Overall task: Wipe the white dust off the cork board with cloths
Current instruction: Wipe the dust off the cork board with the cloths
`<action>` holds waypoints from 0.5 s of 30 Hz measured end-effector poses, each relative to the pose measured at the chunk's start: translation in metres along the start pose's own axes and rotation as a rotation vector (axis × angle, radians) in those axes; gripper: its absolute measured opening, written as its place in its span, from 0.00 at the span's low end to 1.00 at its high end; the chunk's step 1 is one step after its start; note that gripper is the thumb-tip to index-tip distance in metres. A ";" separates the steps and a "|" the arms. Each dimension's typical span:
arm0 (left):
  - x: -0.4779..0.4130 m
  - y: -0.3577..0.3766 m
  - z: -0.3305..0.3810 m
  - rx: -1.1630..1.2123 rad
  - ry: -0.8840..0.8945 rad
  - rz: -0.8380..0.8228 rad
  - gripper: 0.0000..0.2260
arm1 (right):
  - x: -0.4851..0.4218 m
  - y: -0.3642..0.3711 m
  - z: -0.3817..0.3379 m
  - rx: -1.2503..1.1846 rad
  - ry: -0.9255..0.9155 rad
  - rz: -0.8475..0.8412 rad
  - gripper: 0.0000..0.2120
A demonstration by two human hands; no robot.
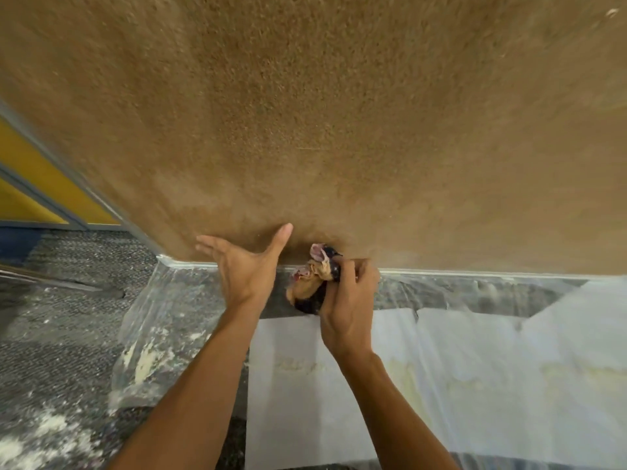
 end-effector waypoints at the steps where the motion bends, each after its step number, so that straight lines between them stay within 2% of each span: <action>1: -0.001 0.002 0.001 0.003 -0.008 0.007 0.66 | 0.000 -0.013 0.000 -0.085 0.065 0.056 0.12; 2: -0.001 0.004 0.001 0.006 -0.013 0.013 0.66 | -0.003 -0.025 -0.005 -0.155 0.095 0.111 0.10; 3: -0.001 0.006 0.001 0.005 -0.015 0.018 0.65 | -0.007 -0.037 -0.016 -0.137 0.035 0.169 0.09; 6: -0.002 0.007 -0.002 0.008 -0.017 0.036 0.64 | -0.021 -0.036 -0.033 0.060 -0.155 0.227 0.13; 8: -0.003 0.006 -0.004 0.023 -0.012 0.041 0.64 | -0.028 -0.012 -0.024 0.222 -0.226 0.148 0.13; 11: -0.004 0.005 -0.007 0.031 -0.002 0.041 0.64 | -0.019 0.030 0.010 0.354 -0.268 -0.075 0.16; 15: -0.004 0.002 -0.007 0.004 0.024 0.055 0.64 | -0.007 0.054 0.054 0.312 -0.053 -0.298 0.13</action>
Point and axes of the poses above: each hand's wrist, its own x-axis away from the middle knuckle, its own y-axis out of the palm, z = x × y, the point moved 10 cm from there along -x, towards the middle knuckle, and after that the axes turned 2 degrees about -y, right-handed, at the moved point
